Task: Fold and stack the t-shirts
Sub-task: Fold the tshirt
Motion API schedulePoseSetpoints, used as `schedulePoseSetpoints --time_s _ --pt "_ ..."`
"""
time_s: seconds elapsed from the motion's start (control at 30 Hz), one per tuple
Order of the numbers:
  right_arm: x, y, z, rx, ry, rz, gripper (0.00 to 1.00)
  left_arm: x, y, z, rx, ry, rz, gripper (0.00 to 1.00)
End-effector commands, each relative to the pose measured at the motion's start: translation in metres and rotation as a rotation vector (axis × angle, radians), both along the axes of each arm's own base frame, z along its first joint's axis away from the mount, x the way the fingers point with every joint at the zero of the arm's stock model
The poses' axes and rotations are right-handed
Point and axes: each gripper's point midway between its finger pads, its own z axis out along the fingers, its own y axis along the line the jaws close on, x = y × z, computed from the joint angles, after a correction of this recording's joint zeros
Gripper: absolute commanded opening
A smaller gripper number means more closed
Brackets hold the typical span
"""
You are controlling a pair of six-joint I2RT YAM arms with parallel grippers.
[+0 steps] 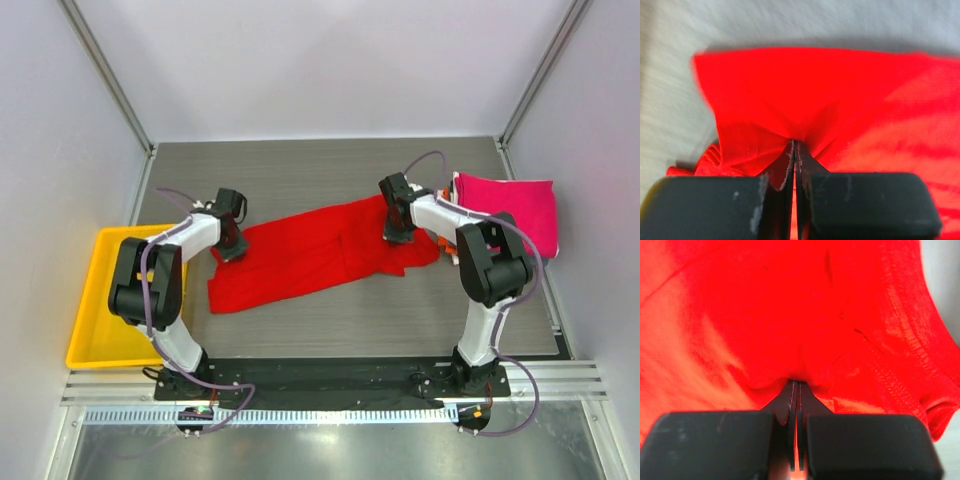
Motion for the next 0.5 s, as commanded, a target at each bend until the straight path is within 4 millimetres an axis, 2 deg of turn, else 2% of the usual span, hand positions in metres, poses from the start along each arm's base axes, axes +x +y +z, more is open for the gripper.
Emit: schedulePoseSetpoints --time_s 0.0,0.03,0.07,0.1,0.13,0.17,0.2,0.23,0.27,0.3,0.33,0.37,0.4,0.43,0.47 --pt "0.036 0.0 -0.012 -0.014 -0.003 0.026 0.01 -0.054 -0.015 -0.014 0.049 0.132 -0.091 0.0" --pt "0.044 0.001 -0.012 -0.014 -0.005 0.026 0.01 -0.068 -0.028 -0.018 0.057 0.154 -0.143 0.0" --pt "0.064 0.004 -0.002 0.001 -0.039 0.021 0.01 -0.074 -0.034 -0.015 0.068 0.15 -0.168 0.0" --pt "0.068 0.004 -0.016 0.002 -0.003 0.022 0.01 -0.081 -0.041 -0.016 0.071 0.158 -0.178 0.0" --pt "0.076 0.005 -0.016 0.009 -0.006 0.021 0.01 -0.094 -0.054 -0.017 0.075 0.168 -0.226 0.0" --pt "0.094 0.009 -0.008 0.019 -0.039 0.028 0.01 -0.11 -0.059 -0.021 0.069 0.186 -0.245 0.0" --pt "0.098 0.006 -0.009 0.017 -0.028 0.026 0.01 -0.118 -0.066 -0.022 0.067 0.19 -0.264 0.0" --pt "0.103 0.004 -0.022 0.001 -0.005 0.029 0.01 -0.131 -0.082 -0.023 0.057 0.188 -0.294 0.0" --pt "0.119 0.006 -0.012 -0.001 -0.039 0.044 0.01 -0.146 -0.084 -0.027 0.063 0.207 -0.311 0.0" --pt "0.122 0.004 -0.013 -0.014 -0.027 0.058 0.01 -0.152 -0.091 -0.024 0.06 0.189 -0.329 0.0" --pt "0.125 -0.001 -0.026 -0.047 -0.002 0.06 0.01 -0.167 -0.107 -0.024 0.05 0.185 -0.35 0.0" --pt "0.141 0.0 -0.015 -0.063 -0.034 0.093 0.01 -0.176 -0.115 -0.024 0.047 0.18 -0.368 0.0" --pt "0.14 -0.003 -0.018 -0.083 -0.01 0.106 0.01 -0.185 -0.122 -0.024 0.045 0.175 -0.382 0.0" --pt "0.151 -0.005 -0.018 -0.11 -0.024 0.108 0.01 -0.201 -0.138 -0.024 0.033 0.172 -0.407 0.0" --pt "0.153 -0.006 -0.019 -0.121 -0.016 0.115 0.01 -0.209 -0.146 -0.024 0.019 0.17 -0.41 0.0"
